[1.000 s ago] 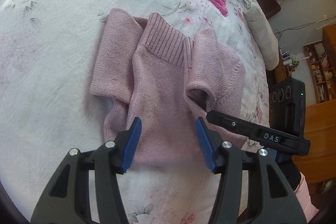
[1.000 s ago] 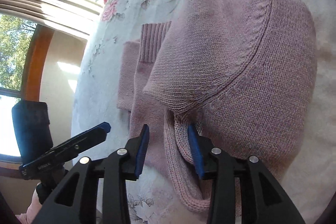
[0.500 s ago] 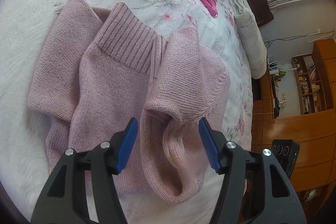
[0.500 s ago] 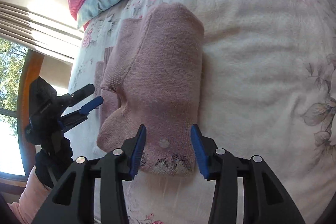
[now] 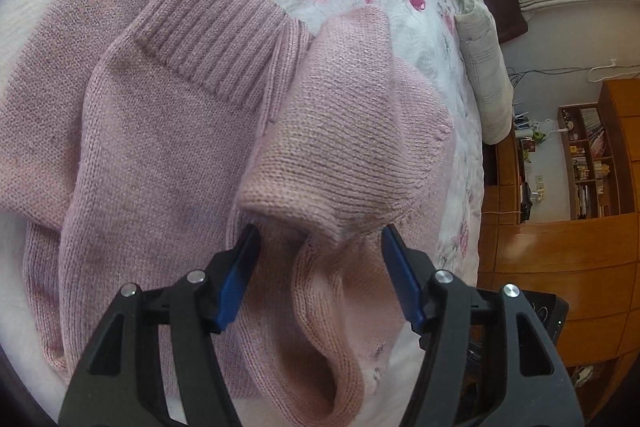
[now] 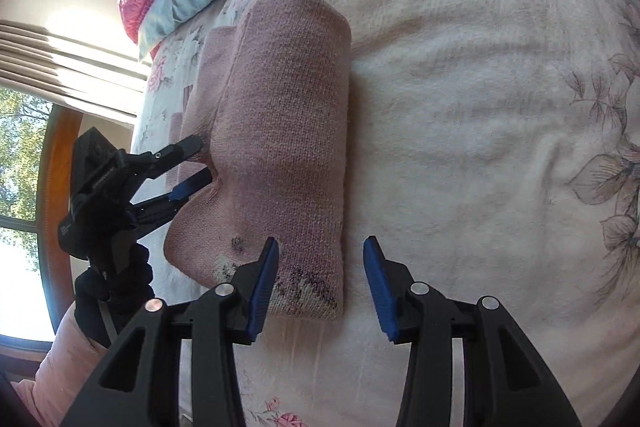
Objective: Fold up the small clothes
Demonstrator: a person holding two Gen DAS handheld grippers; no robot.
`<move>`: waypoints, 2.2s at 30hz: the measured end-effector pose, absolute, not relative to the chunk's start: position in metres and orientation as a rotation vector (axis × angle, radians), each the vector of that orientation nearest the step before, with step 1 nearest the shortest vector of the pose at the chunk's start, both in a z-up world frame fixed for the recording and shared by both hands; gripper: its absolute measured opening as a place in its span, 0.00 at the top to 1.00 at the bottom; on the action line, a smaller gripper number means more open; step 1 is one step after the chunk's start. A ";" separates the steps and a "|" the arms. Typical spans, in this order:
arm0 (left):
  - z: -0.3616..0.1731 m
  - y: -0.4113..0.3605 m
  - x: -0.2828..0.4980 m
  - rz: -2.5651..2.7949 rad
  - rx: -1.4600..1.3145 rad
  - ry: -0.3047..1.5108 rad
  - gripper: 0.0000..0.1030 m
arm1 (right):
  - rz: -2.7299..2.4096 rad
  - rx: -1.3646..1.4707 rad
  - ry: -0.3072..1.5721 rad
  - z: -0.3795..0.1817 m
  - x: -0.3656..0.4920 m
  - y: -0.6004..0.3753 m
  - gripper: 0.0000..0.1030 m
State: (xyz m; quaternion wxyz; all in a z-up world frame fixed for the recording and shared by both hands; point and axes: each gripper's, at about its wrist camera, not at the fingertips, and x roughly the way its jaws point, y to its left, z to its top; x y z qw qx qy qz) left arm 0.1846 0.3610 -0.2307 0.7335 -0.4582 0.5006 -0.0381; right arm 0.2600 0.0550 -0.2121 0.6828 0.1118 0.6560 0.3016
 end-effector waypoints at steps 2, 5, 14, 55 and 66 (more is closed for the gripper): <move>-0.220 0.362 0.175 -0.057 -0.972 1.085 0.37 | 0.673 0.266 1.472 -0.214 0.259 0.049 0.56; -0.225 0.368 0.166 -0.037 -0.944 1.106 0.35 | 0.666 0.275 1.474 -0.217 0.259 0.045 0.56; -0.267 0.361 0.175 -0.201 -1.128 1.118 0.24 | 0.672 0.242 1.481 -0.218 0.255 0.052 0.56; -0.169 0.443 0.085 -0.043 -0.915 0.802 0.89 | 0.694 0.265 1.496 -0.226 0.245 0.057 0.56; -0.250 0.471 0.058 0.112 -1.003 0.935 0.88 | 0.868 0.223 1.554 -0.234 0.223 0.127 0.36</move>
